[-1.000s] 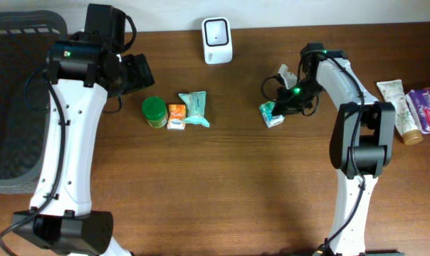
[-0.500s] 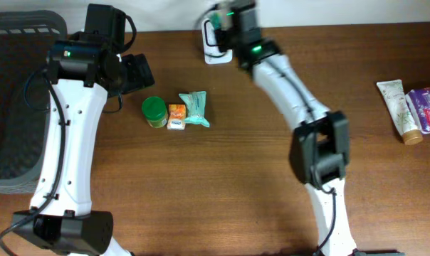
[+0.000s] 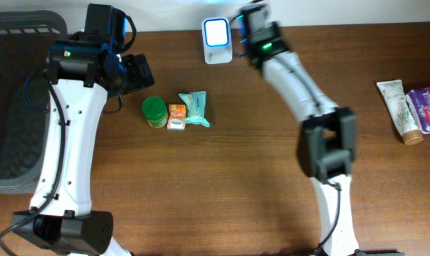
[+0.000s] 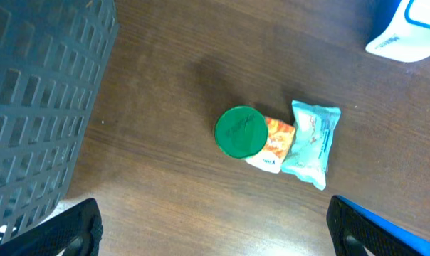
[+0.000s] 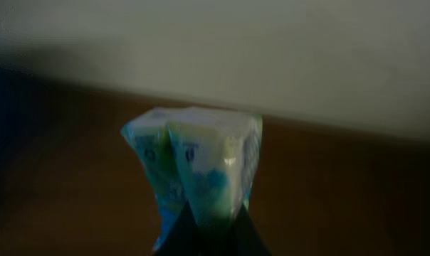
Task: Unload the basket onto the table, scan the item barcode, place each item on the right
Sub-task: 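Lift the small green pack to the scanner, then carry it right, then place the small green pack at the right edge and return left, then grasp the light-green wipes pack near center with the right gripper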
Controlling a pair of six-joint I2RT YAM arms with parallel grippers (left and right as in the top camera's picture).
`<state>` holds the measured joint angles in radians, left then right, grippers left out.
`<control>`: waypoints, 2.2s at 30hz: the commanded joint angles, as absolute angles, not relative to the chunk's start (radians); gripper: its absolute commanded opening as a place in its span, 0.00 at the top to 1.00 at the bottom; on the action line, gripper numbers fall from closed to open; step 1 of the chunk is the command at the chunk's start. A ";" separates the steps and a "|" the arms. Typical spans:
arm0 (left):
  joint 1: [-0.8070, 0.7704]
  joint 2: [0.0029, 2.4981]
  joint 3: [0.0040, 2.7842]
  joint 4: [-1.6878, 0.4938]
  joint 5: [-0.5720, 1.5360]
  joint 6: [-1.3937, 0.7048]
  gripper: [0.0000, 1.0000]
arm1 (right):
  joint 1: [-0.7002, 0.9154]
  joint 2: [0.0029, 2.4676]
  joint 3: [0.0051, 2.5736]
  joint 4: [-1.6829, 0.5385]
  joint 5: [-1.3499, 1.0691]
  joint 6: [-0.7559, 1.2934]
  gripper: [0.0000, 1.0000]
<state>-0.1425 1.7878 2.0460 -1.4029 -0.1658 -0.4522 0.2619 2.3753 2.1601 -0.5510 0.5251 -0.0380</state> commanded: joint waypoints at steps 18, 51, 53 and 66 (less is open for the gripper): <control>-0.135 1.774 2.055 -1.401 -0.173 -0.439 0.01 | -0.349 2.228 2.045 -1.120 0.182 0.020 0.01; -0.135 1.774 2.055 -1.401 -0.173 -0.439 0.01 | 0.449 2.400 2.063 -1.072 0.016 0.529 0.42; -0.135 1.774 2.055 -1.401 -0.173 -0.439 0.01 | 0.437 2.358 2.063 -1.083 0.017 0.458 0.38; -0.135 1.774 2.055 -1.401 -0.173 -0.439 0.01 | 0.583 2.313 2.064 -1.113 0.329 0.330 0.41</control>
